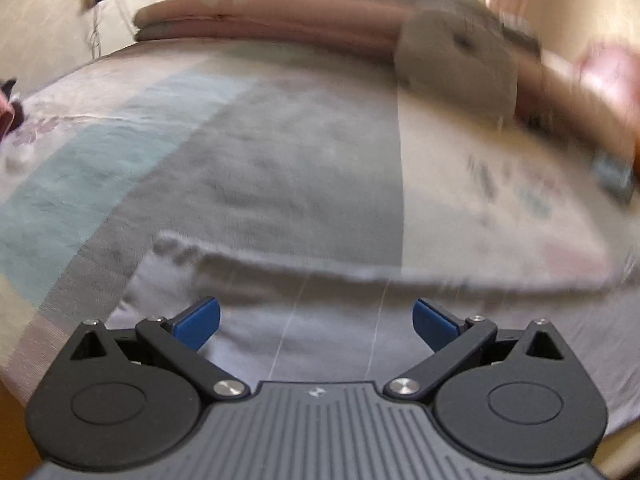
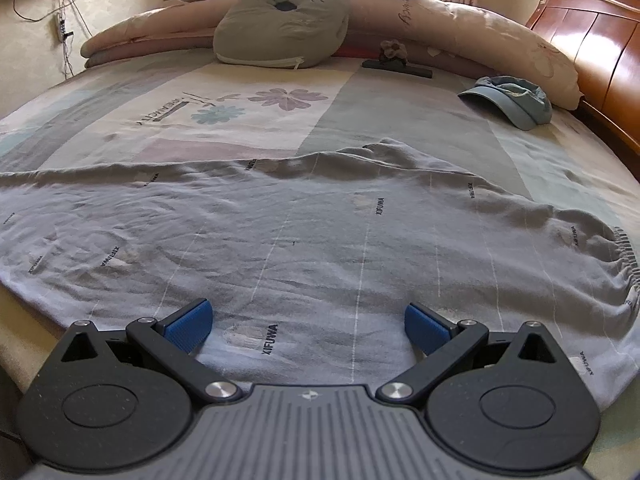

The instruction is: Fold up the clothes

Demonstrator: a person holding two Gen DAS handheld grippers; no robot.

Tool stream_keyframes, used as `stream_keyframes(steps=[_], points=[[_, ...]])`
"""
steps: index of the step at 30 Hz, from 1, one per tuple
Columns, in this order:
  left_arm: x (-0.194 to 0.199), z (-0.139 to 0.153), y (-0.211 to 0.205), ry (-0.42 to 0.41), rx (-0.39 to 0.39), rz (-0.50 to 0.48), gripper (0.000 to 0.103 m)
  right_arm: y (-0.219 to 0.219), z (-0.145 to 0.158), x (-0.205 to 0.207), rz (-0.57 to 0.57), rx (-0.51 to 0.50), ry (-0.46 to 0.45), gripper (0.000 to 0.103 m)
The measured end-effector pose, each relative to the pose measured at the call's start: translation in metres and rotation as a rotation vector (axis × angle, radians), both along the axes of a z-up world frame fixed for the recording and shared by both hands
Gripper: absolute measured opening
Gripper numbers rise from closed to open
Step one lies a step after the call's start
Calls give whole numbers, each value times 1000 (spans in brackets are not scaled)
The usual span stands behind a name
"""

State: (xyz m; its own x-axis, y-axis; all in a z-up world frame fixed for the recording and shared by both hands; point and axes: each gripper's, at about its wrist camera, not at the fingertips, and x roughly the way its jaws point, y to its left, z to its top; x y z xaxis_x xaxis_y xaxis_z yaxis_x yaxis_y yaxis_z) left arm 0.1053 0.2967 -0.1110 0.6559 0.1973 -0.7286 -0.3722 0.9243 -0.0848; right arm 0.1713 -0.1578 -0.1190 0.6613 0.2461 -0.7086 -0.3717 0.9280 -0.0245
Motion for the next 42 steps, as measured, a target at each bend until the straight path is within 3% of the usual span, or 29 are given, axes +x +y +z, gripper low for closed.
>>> stream_keyframes(steps=[2,8,12,19,23,42], points=[[3,-7,-10,54,45,-16,102,0,1,-1,-9,-2,2,103],[-3,15,-38,10,73,-132,102,-13,11,-5,-56,13,15,103],[10,21,-63,21,91,-186,102,-23,13,-11,-79,46,17,103],[22,1,-104,25,41,-276,102,-30,11,-23,-78,61,9,103],[21,-14,-113,37,72,-297,102,-32,12,-31,-88,64,-1,103],[12,-4,-146,63,113,-303,102,-40,14,-64,-134,87,-39,103]])
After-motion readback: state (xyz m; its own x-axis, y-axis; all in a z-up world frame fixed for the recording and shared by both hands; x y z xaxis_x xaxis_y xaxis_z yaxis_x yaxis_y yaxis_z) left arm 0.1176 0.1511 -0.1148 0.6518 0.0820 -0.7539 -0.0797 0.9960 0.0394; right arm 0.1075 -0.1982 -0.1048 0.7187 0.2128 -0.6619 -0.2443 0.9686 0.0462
